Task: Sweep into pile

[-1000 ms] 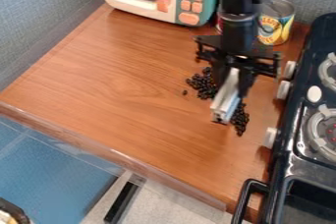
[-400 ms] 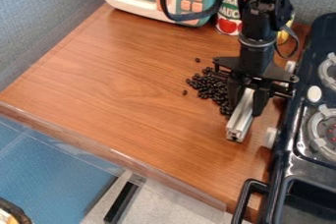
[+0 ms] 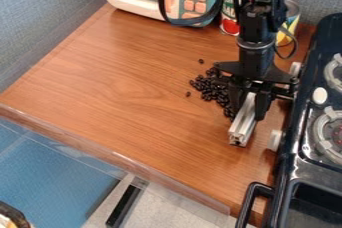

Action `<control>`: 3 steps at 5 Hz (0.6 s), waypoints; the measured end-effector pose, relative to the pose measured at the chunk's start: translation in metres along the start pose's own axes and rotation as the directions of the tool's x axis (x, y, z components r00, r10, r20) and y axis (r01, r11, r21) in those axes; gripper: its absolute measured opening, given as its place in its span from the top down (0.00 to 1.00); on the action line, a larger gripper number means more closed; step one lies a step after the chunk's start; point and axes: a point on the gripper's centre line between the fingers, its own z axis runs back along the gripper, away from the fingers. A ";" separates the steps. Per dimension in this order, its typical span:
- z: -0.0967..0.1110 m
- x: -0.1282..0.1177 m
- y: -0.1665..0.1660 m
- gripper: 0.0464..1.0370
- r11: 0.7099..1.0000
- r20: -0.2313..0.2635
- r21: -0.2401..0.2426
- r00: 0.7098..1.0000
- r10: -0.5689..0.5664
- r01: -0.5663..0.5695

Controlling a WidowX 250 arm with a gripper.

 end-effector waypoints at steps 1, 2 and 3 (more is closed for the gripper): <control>0.000 0.002 0.002 0.66 1.000 0.004 -0.006 1.000 0.012 -0.012; -0.007 0.001 0.004 0.66 1.000 -0.010 0.001 1.000 0.026 -0.026; -0.006 0.001 0.003 0.66 0.999 -0.009 -0.002 0.999 0.038 -0.038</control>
